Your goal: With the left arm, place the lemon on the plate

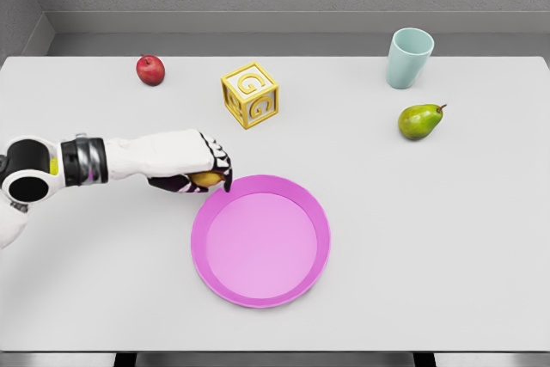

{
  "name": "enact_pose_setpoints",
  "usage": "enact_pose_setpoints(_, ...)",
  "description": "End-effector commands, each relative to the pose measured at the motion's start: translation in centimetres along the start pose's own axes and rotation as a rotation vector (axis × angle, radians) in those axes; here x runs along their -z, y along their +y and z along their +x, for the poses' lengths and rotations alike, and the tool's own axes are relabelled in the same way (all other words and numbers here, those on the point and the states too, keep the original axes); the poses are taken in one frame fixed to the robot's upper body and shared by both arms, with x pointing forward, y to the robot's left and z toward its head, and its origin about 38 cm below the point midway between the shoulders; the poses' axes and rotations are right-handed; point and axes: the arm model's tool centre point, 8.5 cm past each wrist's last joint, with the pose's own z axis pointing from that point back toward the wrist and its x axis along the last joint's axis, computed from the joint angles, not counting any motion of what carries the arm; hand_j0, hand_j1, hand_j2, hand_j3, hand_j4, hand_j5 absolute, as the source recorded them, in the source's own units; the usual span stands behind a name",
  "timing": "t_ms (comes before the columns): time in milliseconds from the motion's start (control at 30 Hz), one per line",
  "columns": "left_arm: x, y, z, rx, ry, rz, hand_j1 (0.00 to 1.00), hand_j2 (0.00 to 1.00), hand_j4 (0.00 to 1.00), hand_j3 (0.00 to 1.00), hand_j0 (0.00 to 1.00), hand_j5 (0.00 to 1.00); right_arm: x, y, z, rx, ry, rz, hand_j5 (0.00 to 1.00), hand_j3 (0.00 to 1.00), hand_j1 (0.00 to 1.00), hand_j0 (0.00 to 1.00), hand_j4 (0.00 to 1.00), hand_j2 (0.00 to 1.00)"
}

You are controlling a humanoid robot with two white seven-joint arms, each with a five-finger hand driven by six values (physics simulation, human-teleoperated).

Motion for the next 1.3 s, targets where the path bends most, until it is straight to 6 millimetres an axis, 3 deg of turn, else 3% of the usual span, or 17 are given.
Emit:
enact_pose_setpoints(0,0.3,0.8,1.1,0.023,-0.029,0.017,0.46,0.46,0.46,0.46,0.46,0.46,0.0,0.0,0.0,0.0,-0.001,0.0,1.0,1.0,1.0,1.0,1.0,1.0)
enact_pose_setpoints(267,1.4,0.5,4.9,0.068,-0.121,0.027,0.44,0.44,0.44,0.44,0.44,0.44,0.0,0.0,0.0,0.0,0.001,0.0,1.0,1.0,1.0,1.0,1.0,1.0)
enact_pose_setpoints(567,3.7,0.0,6.4,0.06,-0.174,0.039,0.43,0.43,0.43,0.43,0.43,0.43,0.0,0.0,0.0,0.0,0.001,0.0,1.0,1.0,1.0,1.0,1.0,1.0)
enact_pose_setpoints(700,3.8,-0.1,6.4,0.062,-0.177,0.033,0.44,0.44,0.44,0.44,0.44,0.44,0.0,0.0,0.0,0.0,-0.001,0.0,1.0,1.0,1.0,1.0,1.0,1.0)
enact_pose_setpoints(733,3.8,0.0,6.5,0.062,-0.177,0.035,0.49,0.49,0.49,0.49,0.49,0.49,0.0,0.0,0.0,0.0,-0.001,0.0,1.0,1.0,1.0,1.0,1.0,1.0)
enact_pose_setpoints(800,3.8,0.0,6.5,0.06,-0.178,0.037,0.8,0.8,0.8,0.8,0.8,0.8,0.0,0.0,0.0,0.0,0.001,0.0,1.0,1.0,1.0,1.0,1.0,1.0)
enact_pose_setpoints(867,3.7,0.1,6.5,0.063,-0.179,0.039,1.0,1.0,1.0,1.0,1.0,1.0,0.0,0.0,0.0,0.0,-0.001,0.0,1.0,1.0,1.0,1.0,1.0,1.0)
enact_pose_setpoints(1167,3.1,1.1,6.7,0.086,-0.18,0.05,1.0,1.0,1.0,1.0,1.0,1.0,0.0,0.0,0.0,0.0,0.001,0.0,1.0,1.0,1.0,1.0,1.0,1.0)
enact_pose_setpoints(1200,2.1,1.0,6.2,0.096,-0.158,0.031,1.0,1.0,1.0,1.0,1.0,1.0,0.0,0.0,0.0,0.0,0.001,0.0,1.0,1.0,1.0,1.0,1.0,1.0)
enact_pose_setpoints(1267,-3.4,1.8,3.7,0.055,-0.076,-0.002,1.0,1.0,1.0,1.0,1.0,1.0,0.0,0.0,0.0,0.0,-0.001,0.0,1.0,1.0,1.0,1.0,1.0,1.0)
